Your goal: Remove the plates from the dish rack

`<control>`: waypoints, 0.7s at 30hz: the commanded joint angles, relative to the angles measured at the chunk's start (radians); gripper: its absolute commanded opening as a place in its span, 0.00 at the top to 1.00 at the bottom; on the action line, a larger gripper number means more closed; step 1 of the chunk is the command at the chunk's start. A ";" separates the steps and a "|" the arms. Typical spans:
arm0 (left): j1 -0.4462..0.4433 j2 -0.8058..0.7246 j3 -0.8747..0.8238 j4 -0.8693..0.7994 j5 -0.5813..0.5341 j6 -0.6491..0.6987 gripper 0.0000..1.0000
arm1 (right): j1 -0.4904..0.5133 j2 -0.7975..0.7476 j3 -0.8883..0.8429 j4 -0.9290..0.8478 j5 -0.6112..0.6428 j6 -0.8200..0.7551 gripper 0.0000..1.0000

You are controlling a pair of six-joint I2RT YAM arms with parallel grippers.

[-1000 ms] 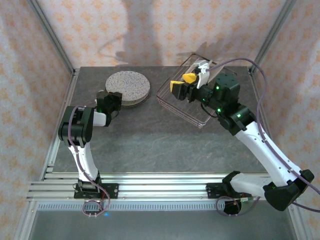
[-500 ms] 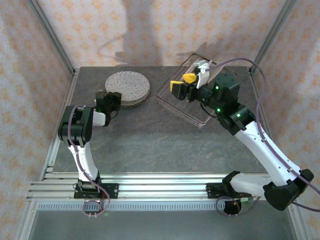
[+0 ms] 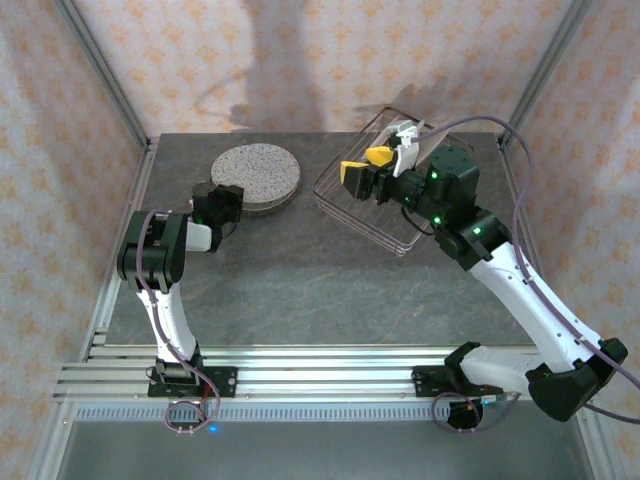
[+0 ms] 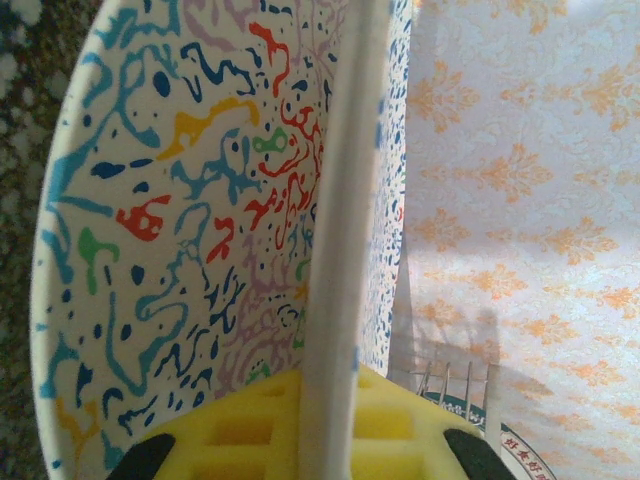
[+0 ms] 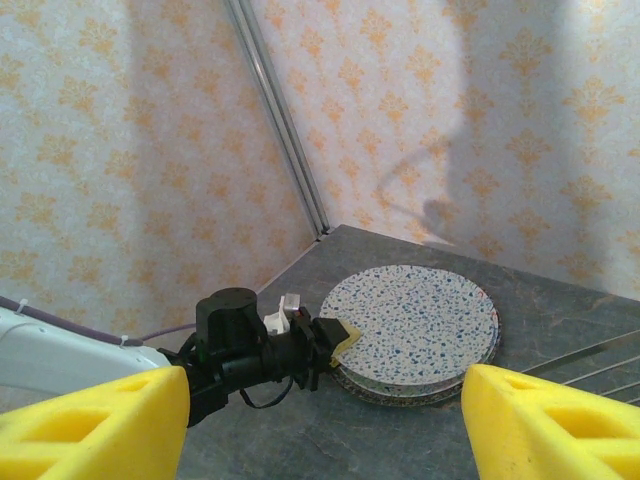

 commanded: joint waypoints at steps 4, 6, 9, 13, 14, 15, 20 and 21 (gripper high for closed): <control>0.011 -0.001 0.046 -0.007 0.029 0.027 0.80 | 0.007 -0.002 0.029 0.005 0.011 0.014 0.28; 0.013 -0.011 0.050 -0.029 0.032 0.037 0.73 | 0.007 -0.002 0.031 0.007 0.012 0.013 0.28; 0.013 -0.032 0.059 -0.088 0.035 0.061 0.65 | 0.007 -0.001 0.032 0.007 0.013 0.014 0.28; 0.014 -0.061 0.076 -0.191 0.041 0.095 0.57 | 0.007 0.001 0.035 0.007 0.014 0.017 0.28; 0.015 -0.066 0.083 -0.217 0.044 0.106 0.56 | 0.007 0.000 0.035 0.007 0.014 0.018 0.28; 0.014 -0.070 0.090 -0.239 0.047 0.117 0.56 | 0.007 0.002 0.035 0.008 0.013 0.020 0.28; 0.017 -0.102 0.107 -0.320 0.041 0.148 0.56 | 0.007 0.002 0.038 0.006 0.016 0.020 0.28; 0.017 -0.104 0.109 -0.329 0.040 0.150 0.56 | 0.007 0.002 0.038 0.006 0.015 0.020 0.28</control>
